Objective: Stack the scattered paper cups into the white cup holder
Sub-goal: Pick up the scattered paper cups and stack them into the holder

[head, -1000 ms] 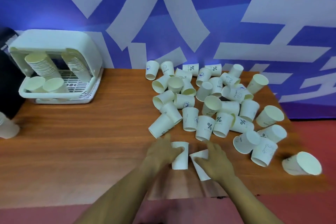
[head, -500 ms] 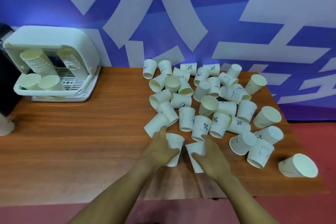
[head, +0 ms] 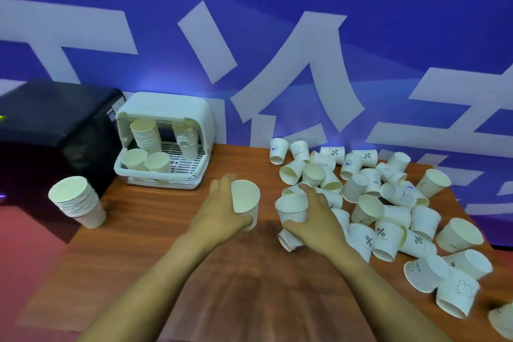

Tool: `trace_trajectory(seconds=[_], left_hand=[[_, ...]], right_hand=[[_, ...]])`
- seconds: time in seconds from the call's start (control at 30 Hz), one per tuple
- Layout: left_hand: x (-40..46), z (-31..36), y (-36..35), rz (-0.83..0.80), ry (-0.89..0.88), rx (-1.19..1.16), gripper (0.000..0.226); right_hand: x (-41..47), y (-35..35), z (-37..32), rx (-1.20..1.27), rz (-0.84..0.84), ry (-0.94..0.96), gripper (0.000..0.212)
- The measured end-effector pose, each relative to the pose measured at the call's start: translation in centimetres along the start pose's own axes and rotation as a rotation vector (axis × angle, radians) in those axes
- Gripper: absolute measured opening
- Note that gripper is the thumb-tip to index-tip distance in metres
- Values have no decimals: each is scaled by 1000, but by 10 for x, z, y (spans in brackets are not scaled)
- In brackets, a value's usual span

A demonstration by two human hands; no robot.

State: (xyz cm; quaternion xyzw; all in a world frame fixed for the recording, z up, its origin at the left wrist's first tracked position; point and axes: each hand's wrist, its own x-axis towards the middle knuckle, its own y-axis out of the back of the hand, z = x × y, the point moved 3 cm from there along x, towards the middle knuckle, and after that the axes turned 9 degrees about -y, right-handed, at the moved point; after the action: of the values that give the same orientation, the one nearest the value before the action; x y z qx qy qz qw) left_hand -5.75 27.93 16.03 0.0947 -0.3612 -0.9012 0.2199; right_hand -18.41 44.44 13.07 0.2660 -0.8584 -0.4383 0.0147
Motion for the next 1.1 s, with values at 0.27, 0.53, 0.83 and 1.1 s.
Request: trace_trajectory(seconds=[0.27,0.53,0.83,1.1], left_hand=[[8,-88,118,30,3,33,77],[32,-162,191,17,19,61,71],[78,-201,201,-12,89,104,71],[106,-225,217,54,184,320,76]], right_hand=[[20,-75,-124,-19,5,31,91],[43,-135,-211,-33,-8,13,79],[87,-158,-231,15,-27,20,67],[133,-181,-250,14,-114,60,77]])
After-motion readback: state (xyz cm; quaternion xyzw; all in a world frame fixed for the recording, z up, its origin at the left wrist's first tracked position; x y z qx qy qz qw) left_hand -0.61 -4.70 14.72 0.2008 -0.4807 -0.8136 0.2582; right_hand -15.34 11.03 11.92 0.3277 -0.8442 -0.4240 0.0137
